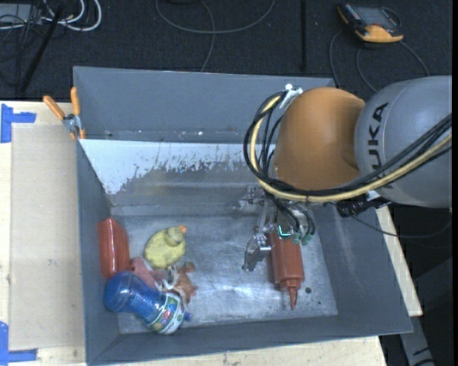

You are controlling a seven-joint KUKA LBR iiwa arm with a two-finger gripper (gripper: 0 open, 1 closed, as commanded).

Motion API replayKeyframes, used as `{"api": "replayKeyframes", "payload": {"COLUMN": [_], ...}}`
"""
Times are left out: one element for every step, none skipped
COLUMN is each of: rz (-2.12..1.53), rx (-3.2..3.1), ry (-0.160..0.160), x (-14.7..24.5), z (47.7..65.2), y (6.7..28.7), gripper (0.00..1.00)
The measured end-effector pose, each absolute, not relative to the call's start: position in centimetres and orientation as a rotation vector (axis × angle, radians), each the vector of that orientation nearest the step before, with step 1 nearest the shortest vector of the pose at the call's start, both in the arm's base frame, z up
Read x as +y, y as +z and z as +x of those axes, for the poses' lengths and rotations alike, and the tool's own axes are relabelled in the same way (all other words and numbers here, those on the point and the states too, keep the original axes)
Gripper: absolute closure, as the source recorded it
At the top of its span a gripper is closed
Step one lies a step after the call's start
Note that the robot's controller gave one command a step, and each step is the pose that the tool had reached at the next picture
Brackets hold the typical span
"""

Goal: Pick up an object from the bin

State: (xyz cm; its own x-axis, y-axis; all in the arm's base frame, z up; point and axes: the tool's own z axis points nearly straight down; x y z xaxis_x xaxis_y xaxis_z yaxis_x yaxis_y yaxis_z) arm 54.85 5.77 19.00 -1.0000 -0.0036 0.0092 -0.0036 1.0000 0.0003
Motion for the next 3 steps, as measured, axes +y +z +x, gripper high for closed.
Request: {"api": "replayKeyframes", "payload": {"rz": [0.004, 0.106, 0.079], "rx": [-3.140, -3.144, -3.134], "ry": [-0.001, 0.000, 0.001], "x": [5.7, 8.8, 11.6], "z": [55.0, 54.7, 49.9], "y": [19.4, 14.5, 13.4], "gripper": [0.00, 0.00, 0.00]}}
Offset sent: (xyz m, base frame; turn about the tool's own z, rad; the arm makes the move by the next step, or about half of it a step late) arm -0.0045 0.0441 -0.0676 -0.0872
